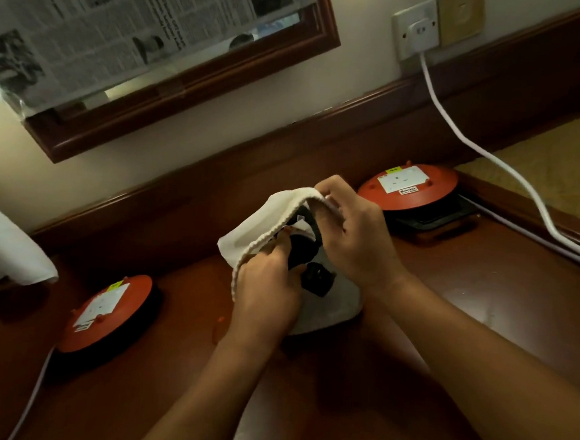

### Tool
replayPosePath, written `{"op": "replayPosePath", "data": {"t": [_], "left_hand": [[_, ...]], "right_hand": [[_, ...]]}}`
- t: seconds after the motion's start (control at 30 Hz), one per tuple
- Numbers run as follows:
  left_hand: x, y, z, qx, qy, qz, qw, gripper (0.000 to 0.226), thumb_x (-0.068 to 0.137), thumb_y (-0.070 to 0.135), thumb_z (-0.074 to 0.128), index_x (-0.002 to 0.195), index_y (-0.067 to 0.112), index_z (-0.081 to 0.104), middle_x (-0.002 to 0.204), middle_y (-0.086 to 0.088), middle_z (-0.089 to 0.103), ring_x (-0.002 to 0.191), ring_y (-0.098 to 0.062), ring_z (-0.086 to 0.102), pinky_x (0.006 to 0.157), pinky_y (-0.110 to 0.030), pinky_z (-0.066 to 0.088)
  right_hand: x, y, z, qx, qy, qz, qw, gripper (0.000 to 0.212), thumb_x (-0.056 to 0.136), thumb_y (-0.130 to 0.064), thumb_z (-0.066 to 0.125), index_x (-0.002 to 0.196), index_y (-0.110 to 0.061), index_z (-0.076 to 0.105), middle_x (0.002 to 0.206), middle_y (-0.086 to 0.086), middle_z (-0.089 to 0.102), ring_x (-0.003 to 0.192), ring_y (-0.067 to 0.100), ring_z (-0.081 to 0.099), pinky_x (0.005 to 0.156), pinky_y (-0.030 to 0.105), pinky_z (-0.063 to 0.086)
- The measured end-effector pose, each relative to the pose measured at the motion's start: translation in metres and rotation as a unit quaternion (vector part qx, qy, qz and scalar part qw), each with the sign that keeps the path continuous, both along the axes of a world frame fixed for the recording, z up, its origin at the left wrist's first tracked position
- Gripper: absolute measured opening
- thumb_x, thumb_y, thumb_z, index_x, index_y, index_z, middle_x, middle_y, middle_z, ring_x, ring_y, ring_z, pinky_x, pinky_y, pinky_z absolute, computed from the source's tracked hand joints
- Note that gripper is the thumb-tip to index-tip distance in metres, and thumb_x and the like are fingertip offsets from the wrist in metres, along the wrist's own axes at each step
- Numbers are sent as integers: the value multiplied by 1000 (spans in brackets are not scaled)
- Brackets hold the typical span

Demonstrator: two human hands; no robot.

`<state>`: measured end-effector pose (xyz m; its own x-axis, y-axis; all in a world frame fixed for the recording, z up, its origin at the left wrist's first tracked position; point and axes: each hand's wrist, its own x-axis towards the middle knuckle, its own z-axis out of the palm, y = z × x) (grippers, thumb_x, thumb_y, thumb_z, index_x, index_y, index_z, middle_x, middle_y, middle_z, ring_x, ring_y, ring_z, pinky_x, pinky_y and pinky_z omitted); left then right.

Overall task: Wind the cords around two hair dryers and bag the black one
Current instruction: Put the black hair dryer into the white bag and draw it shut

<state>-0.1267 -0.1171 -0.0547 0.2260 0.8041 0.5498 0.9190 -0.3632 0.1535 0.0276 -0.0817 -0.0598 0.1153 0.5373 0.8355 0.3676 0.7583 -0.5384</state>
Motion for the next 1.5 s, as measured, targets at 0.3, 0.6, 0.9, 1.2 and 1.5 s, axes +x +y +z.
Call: {"op": "replayPosePath", "data": {"t": [0.3,0.6,0.9,1.2,1.5], "left_hand": [[33,17,3,5,-56,32,998,23,97,29,55,115,19,64,101,-3,74,92,-27,70,75,-36,54],[30,25,-44,-43,97,22,994,65,92,46,41,150,15,44,142,-11,58,126,-28,58,104,-38,48],[1,9,-55,-192,-63,-45,978,56,93,55,55,141,29,49,140,-3,60,128,-24,56,104,-37,48],[-54,-27,-75,-76,-103,-21,992,75,83,65,69,132,11,56,131,-9,65,122,-26,59,98,-36,50],[-53,-30,-76,-57,-46,35,997,47,91,61,59,79,15,65,84,-7,72,78,-25,67,65,-36,44]], "right_hand": [[-11,-11,-6,-59,45,111,991,11,101,-22,54,98,-13,59,81,-3,65,74,16,66,62,41,54],[-7,-29,-12,-104,21,107,989,13,100,-25,55,87,-20,56,68,-13,58,62,9,58,55,25,43],[26,-59,-55,-172,-139,-94,971,8,92,-32,62,92,-32,54,81,-12,56,77,9,54,54,30,44],[24,-83,-61,-93,-292,-191,932,22,75,-6,67,89,-21,58,96,-1,54,91,20,44,73,35,40],[-20,-71,-73,-106,-363,-55,924,16,86,-23,58,100,-16,64,100,1,63,90,19,58,75,31,51]]}}
